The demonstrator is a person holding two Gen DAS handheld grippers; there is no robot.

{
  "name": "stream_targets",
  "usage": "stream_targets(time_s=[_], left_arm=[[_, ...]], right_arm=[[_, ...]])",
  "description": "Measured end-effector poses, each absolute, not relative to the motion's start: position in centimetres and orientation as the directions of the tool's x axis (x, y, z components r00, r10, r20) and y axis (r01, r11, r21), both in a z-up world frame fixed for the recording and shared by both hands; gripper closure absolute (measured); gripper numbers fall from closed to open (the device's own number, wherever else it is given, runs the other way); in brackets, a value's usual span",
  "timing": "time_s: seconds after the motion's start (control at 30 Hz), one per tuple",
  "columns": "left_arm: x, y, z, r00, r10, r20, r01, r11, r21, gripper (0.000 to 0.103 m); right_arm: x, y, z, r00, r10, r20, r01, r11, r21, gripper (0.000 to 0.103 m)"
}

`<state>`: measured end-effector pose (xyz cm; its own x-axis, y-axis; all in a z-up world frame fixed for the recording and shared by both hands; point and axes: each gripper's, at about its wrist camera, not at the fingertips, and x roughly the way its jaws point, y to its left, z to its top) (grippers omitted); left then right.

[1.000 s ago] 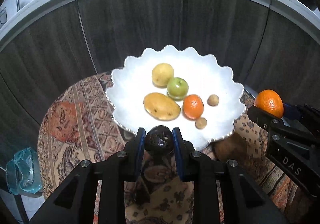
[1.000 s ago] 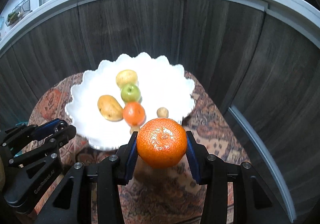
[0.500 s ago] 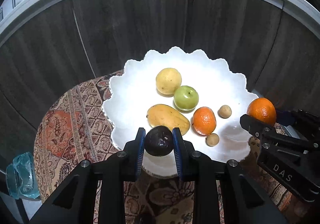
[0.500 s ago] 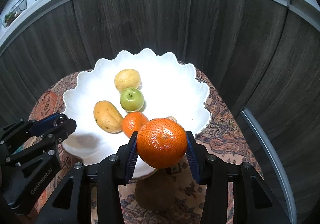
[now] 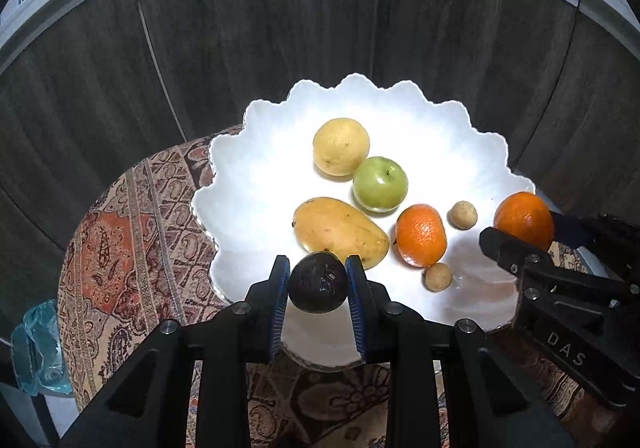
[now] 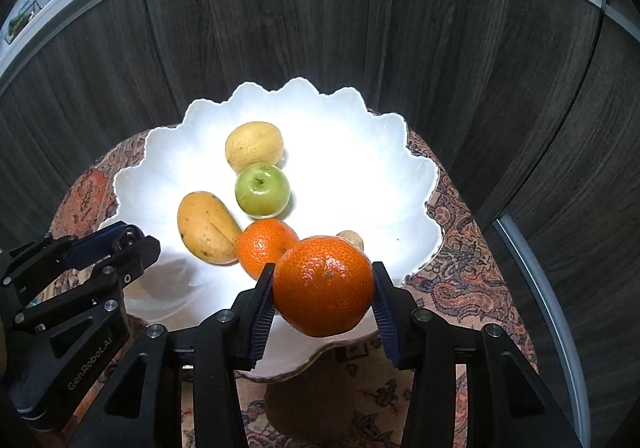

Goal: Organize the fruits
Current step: 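Open both tools to release the plum and tangerine into the bowl, then withdraw both tools back from the bowl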

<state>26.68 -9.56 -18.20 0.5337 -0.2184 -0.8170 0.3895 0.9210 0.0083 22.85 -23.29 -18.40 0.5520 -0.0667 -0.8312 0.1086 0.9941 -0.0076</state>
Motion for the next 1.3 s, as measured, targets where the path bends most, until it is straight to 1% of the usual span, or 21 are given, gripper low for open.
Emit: stream_targets(time_s=[0.03, 0.07, 0.13, 0.23, 0.37, 0.43, 0.5, 0.67, 0.77, 1.1, 1.3], left_arm=[[26.6, -9.4, -18.3, 0.535, -0.217, -0.817, 0.387, 0.922, 0.009, 0.062], [26.5, -9.3, -18.2, 0.537, -0.214, -0.816, 0.384, 0.923, 0.011, 0.058], [26.3, -9.1, -18.1, 0.547, -0.205, -0.812, 0.376, 0.926, 0.02, 0.048], [26.0, -8.8, -17.8, 0.562, -0.185, -0.806, 0.362, 0.931, 0.038, 0.04], [25.5, -8.4, -17.0, 0.583, -0.167, -0.795, 0.349, 0.935, 0.059, 0.031], [25.1, -8.2, -16.4, 0.601, -0.157, -0.784, 0.338, 0.938, 0.071, 0.021], [24.7, -7.9, -15.8, 0.617, -0.143, -0.774, 0.324, 0.942, 0.085, 0.016], [23.7, -7.5, -14.7, 0.626, -0.145, -0.766, 0.317, 0.945, 0.08, 0.015], [23.0, -7.1, -14.0, 0.633, -0.142, -0.761, 0.309, 0.948, 0.08, 0.012], [20.2, -6.1, -12.4, 0.652, -0.151, -0.743, 0.295, 0.953, 0.065, 0.012], [18.7, -5.6, -12.1, 0.656, -0.151, -0.739, 0.292, 0.954, 0.064, 0.012]], right_arm=[[22.9, -23.2, -18.4, 0.551, -0.069, -0.832, 0.107, 0.994, -0.011, 0.056], [22.8, -23.2, -18.4, 0.554, -0.073, -0.829, 0.106, 0.994, -0.017, 0.055], [22.6, -23.1, -18.0, 0.567, -0.096, -0.818, 0.115, 0.993, -0.037, 0.042], [22.2, -22.9, -17.3, 0.587, -0.133, -0.798, 0.132, 0.989, -0.068, 0.029], [21.7, -22.8, -16.6, 0.595, -0.148, -0.79, 0.139, 0.987, -0.079, 0.027], [21.3, -22.8, -16.2, 0.599, -0.157, -0.785, 0.15, 0.985, -0.082, 0.024], [20.9, -22.8, -15.9, 0.603, -0.159, -0.782, 0.156, 0.985, -0.08, 0.022], [19.9, -22.6, -14.8, 0.614, -0.161, -0.773, 0.165, 0.984, -0.073, 0.022], [19.2, -22.5, -14.1, 0.622, -0.164, -0.765, 0.171, 0.983, -0.072, 0.022], [16.7, -22.1, -12.2, 0.638, -0.193, -0.745, 0.182, 0.979, -0.097, 0.022], [15.5, -21.7, -12.0, 0.639, -0.195, -0.744, 0.188, 0.978, -0.096, 0.022]])
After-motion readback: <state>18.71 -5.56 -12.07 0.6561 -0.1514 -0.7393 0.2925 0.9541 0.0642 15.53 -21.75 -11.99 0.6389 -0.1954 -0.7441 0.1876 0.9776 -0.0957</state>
